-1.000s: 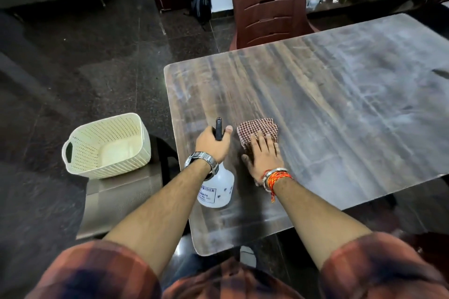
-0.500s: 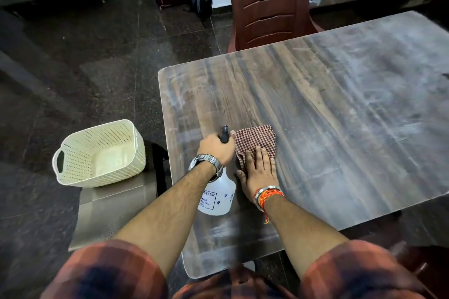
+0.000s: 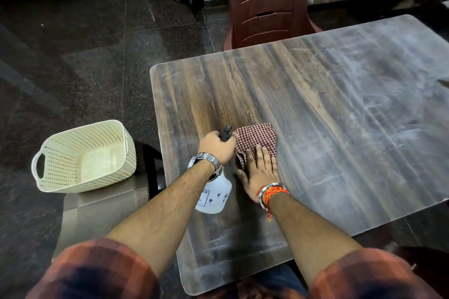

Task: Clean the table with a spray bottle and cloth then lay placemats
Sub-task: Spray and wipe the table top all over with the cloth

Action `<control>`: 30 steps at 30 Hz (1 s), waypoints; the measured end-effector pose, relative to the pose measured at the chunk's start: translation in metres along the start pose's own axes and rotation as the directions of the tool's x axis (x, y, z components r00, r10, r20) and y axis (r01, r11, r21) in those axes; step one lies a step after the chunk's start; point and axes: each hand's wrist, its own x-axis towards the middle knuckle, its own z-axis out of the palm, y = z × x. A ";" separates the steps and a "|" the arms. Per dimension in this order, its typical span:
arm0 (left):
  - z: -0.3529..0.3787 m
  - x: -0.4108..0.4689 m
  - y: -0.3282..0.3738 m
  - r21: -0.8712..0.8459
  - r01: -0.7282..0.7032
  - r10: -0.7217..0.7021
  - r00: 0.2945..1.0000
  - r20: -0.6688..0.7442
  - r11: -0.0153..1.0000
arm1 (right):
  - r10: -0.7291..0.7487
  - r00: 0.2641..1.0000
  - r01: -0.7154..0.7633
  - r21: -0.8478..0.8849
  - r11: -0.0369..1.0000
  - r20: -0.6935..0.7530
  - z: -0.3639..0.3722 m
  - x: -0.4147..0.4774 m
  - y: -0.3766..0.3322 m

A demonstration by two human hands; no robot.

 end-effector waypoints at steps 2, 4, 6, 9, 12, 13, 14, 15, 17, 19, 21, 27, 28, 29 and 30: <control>0.000 0.002 0.002 0.013 0.001 -0.001 1.000 -0.006 1.000 | 0.001 1.000 -0.001 -0.001 1.000 -0.002 -0.001 0.002 0.000; -0.002 0.000 0.004 0.031 0.024 -0.023 1.000 -0.018 0.999 | -0.017 1.000 0.017 -0.004 1.000 0.007 -0.002 0.003 0.002; -0.002 -0.001 0.005 0.057 0.045 -0.044 0.999 -0.015 0.997 | -0.030 1.000 0.030 -0.001 1.000 0.009 -0.004 0.007 0.003; 0.000 -0.002 0.009 0.104 0.068 -0.064 0.997 -0.037 0.992 | -0.047 0.999 0.047 -0.008 0.999 0.010 -0.007 0.012 0.004; 0.000 -0.002 0.010 0.040 0.121 -0.118 0.990 -0.072 0.992 | -0.062 0.998 0.062 -0.019 0.998 -0.004 -0.006 0.013 0.004; 0.000 -0.003 0.011 0.014 0.143 -0.141 0.986 -0.084 0.990 | -0.065 0.997 0.064 -0.008 0.998 -0.033 -0.006 0.014 0.003; -0.001 -0.004 0.010 -0.005 0.164 -0.163 0.982 -0.099 0.987 | -0.059 0.996 0.061 0.023 0.998 -0.072 -0.006 0.016 0.002; -0.002 -0.004 0.009 -0.018 0.176 -0.177 0.977 -0.121 0.984 | -0.049 0.991 0.057 0.065 0.996 -0.121 -0.008 0.018 0.000; -0.003 -0.006 0.005 -0.043 0.191 -0.196 0.967 -0.161 0.981 | -0.051 0.983 0.075 0.131 0.988 -0.178 -0.008 0.025 -0.003; -0.004 -0.007 0.002 -0.069 0.200 -0.210 0.957 -0.199 0.977 | -0.130 0.981 0.147 0.116 0.982 -0.142 -0.008 0.032 -0.007; -0.009 -0.006 -0.002 -0.093 0.210 -0.227 0.945 -0.235 0.973 | -0.237 0.966 0.247 0.095 0.964 -0.103 -0.009 0.041 -0.016; -0.030 -0.001 -0.013 -0.126 0.253 -0.282 0.892 -0.353 0.959 | -0.477 0.879 0.477 -0.009 0.879 -0.002 -0.009 0.074 -0.068; -0.035 0.002 -0.014 -0.124 0.262 -0.289 0.883 -0.369 0.957 | -0.494 0.870 0.494 -0.018 0.869 0.004 -0.009 0.080 -0.077; -0.039 0.005 -0.016 -0.122 0.267 -0.293 0.877 -0.380 0.956 | -0.512 0.859 0.512 -0.028 0.859 0.005 -0.008 0.086 -0.085; -0.044 0.011 -0.018 -0.118 0.267 -0.292 0.873 -0.391 0.956 | -0.528 0.849 0.528 -0.037 0.848 0.005 -0.006 0.093 -0.093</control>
